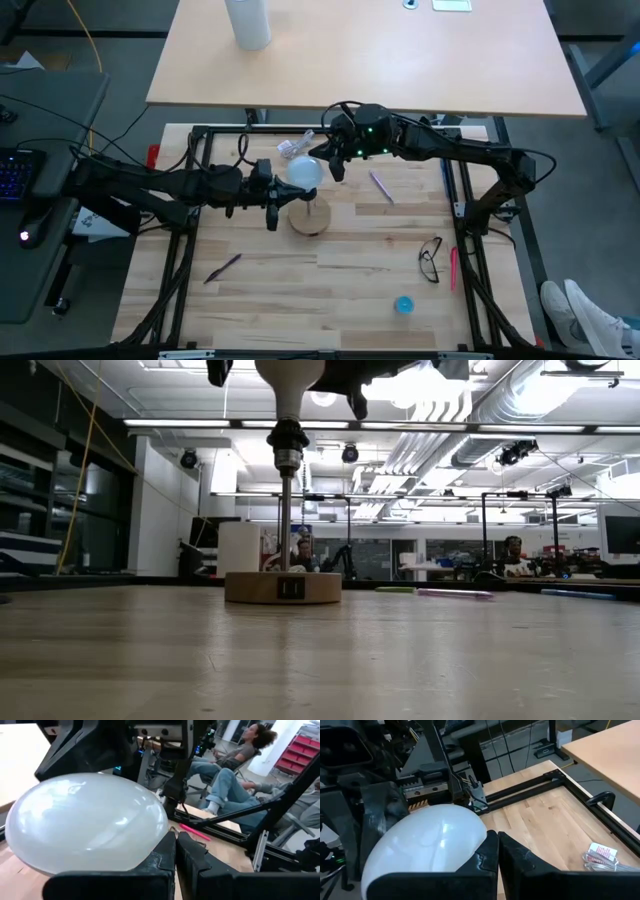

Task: Screw lightbulb
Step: Insert the light bulb into the lamp

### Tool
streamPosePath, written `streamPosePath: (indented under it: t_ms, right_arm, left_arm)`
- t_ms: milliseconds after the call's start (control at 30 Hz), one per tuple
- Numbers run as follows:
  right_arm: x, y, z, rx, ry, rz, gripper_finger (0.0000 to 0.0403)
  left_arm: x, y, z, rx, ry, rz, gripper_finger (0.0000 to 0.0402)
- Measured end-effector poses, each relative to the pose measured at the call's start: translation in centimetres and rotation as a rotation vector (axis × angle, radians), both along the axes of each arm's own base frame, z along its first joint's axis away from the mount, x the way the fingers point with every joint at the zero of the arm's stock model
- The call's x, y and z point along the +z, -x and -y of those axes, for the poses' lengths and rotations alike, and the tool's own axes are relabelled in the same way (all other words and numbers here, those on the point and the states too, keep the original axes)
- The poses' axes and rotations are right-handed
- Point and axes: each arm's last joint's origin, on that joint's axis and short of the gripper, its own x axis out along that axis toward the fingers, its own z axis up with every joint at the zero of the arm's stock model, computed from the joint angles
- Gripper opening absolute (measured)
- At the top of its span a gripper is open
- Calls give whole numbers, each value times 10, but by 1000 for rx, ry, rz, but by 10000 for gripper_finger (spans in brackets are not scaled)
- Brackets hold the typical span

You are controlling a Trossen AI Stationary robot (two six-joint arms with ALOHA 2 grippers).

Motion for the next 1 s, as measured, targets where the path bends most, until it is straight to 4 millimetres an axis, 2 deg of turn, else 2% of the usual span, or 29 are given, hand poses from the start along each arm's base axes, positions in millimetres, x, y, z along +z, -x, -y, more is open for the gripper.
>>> streamPosePath:
  t_ms: [233, 667, 1000]
  right_arm:
    - [0, 0, -10, 10, -5, -12, 0]
    - [8, 15, -19, 3, -27, -70, 0]
    - [11, 18, -42, 65, -48, -90, 0]
  left_arm:
    - [-1, 2, 0, 3, 4, -20, 0]
    - [-1, 18, -9, 68, -50, -101, 0]
    - [-12, 22, -19, 127, -78, -231, 0]
